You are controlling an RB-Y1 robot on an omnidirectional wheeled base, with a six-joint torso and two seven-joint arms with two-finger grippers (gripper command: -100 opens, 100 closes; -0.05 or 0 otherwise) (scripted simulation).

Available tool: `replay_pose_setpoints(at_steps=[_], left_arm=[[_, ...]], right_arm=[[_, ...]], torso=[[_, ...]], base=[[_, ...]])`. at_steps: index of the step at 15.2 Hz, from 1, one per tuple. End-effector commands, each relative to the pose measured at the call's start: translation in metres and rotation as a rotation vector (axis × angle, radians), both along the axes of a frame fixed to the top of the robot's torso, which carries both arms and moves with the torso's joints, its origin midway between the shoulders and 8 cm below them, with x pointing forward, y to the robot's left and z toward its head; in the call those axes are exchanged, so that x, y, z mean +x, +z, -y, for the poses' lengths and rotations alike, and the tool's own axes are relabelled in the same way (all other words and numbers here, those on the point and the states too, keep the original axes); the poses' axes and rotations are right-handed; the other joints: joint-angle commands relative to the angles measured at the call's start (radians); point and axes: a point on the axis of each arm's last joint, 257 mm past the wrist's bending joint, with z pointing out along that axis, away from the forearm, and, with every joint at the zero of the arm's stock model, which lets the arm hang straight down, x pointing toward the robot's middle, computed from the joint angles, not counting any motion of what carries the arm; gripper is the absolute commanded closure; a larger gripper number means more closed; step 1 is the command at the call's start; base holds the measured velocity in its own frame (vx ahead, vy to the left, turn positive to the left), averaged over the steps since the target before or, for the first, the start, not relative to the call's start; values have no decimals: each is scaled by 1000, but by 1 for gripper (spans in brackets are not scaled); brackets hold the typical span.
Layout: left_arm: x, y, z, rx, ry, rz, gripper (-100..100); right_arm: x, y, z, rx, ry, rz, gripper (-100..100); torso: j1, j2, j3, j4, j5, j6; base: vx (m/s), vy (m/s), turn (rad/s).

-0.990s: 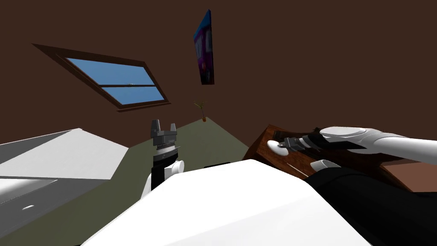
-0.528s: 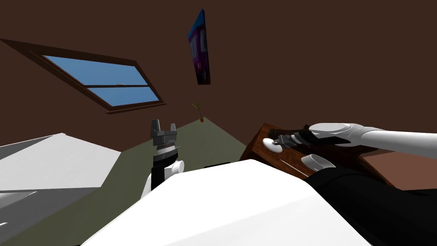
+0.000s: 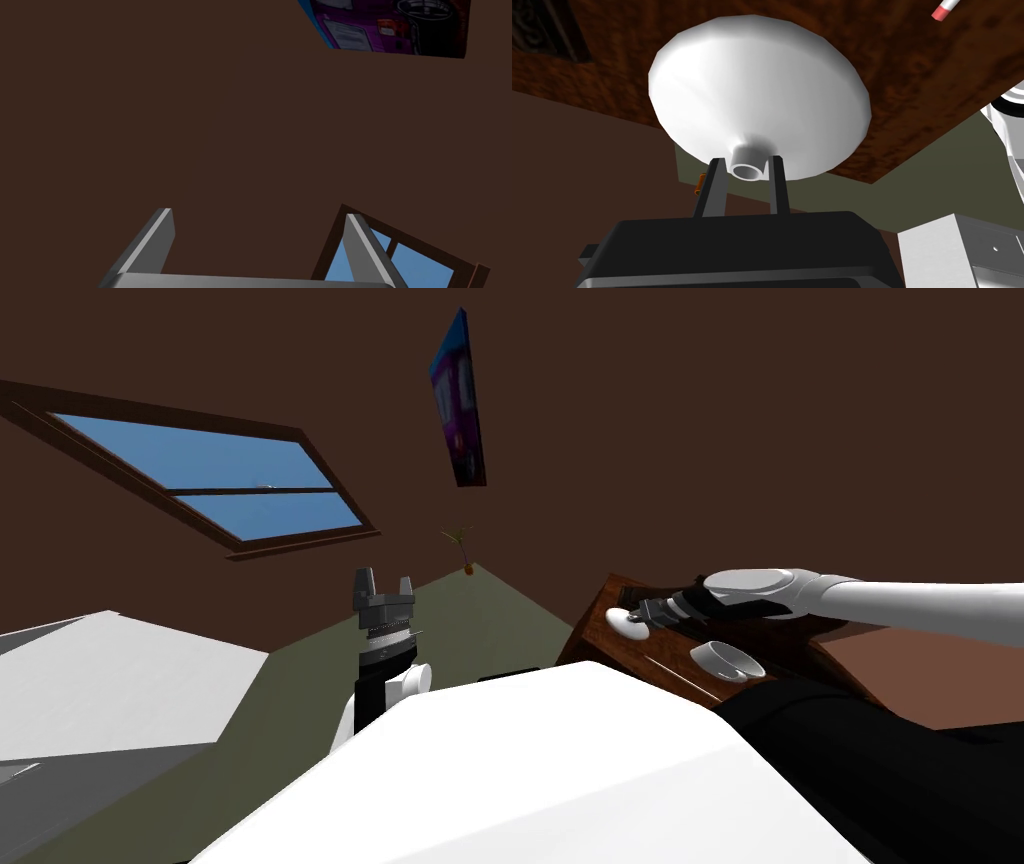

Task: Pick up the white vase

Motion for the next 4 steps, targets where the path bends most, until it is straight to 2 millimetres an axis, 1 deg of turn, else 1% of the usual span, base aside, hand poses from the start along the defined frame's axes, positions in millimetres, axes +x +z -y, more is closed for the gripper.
replay_pose_setpoints(at_steps=[1, 2, 3, 4], left_arm=[[0, 0, 0, 0, 0, 0, 0], [0, 0, 0, 0, 0, 0, 0], [0, 0, 0, 0, 0, 0, 0], [0, 0, 0, 0, 0, 0, 0]], right_arm=[[11, 3, -13, -7, 9, 4, 100], [10, 2, -18, 2, 17, 1, 100], [10, 2, -18, 2, 17, 1, 100], [9, 1, -15, 0, 14, 0, 100]], torso=[[0, 0, 0, 0, 0, 0], [-1, 1, 0, 0, 0, 1], [-2, 1, 1, 0, 0, 0], [-2, 1, 1, 0, 0, 0]], base=[[-23, -56, -136], [-23, -63, -108], [-7, -41, -16], [-2, -19, 6]])
